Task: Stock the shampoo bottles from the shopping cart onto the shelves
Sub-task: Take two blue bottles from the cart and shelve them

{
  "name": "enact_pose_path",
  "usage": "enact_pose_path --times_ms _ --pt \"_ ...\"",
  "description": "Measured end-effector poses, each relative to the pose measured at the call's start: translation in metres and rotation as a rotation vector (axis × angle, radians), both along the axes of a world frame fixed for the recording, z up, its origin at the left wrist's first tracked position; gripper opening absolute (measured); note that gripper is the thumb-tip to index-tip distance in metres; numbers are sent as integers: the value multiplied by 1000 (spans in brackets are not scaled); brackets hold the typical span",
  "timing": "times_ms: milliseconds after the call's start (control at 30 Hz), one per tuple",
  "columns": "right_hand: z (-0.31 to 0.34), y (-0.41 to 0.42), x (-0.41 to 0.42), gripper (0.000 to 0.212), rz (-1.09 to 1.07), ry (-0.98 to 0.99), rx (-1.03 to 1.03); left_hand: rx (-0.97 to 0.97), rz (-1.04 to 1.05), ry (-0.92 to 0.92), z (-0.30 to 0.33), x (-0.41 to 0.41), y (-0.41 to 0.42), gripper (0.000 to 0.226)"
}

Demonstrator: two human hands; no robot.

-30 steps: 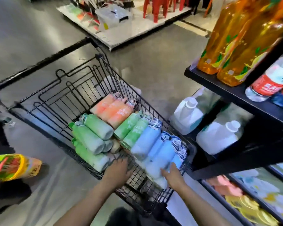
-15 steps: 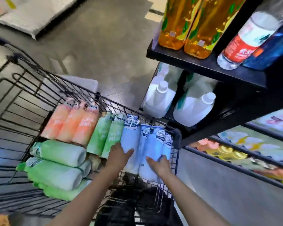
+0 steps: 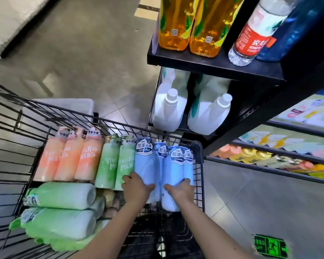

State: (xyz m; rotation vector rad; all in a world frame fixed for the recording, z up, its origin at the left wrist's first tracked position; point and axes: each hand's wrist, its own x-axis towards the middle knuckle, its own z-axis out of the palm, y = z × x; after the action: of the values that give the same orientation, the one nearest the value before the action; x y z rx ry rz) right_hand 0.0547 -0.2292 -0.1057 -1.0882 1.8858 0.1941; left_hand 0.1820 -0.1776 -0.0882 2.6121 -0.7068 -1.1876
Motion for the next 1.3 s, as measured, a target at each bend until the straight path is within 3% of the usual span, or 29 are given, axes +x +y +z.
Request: enact_pose_path --times_ms 100,300,467,633,767,833,933,1133,1300 --pt "-1 6 3 73 -27 -19 12 -47 3 -22 0 -8 10 75" --pt "-3 18 -9 77 0 16 -24 -278 136 142 1 -23 17 65" --pt "-12 24 -17 82 -178 -163 45 -172 136 197 -2 -7 12 75" --pt "-10 27 -22 91 -56 -145 94 -111 150 298 -15 4 16 108" --pt "-4 29 -25 87 22 -122 82 -121 133 343 -5 10 18 86" --pt "2 29 -33 75 -25 -230 67 -100 126 394 3 12 23 72" --pt "13 34 -50 51 -185 -471 159 -84 157 481 13 14 33 83" --pt "47 56 -102 49 -371 -736 283 -119 50 629 49 -14 40 61" --pt "84 48 -167 35 -464 -837 153 -256 -130 598 86 -70 9 58"
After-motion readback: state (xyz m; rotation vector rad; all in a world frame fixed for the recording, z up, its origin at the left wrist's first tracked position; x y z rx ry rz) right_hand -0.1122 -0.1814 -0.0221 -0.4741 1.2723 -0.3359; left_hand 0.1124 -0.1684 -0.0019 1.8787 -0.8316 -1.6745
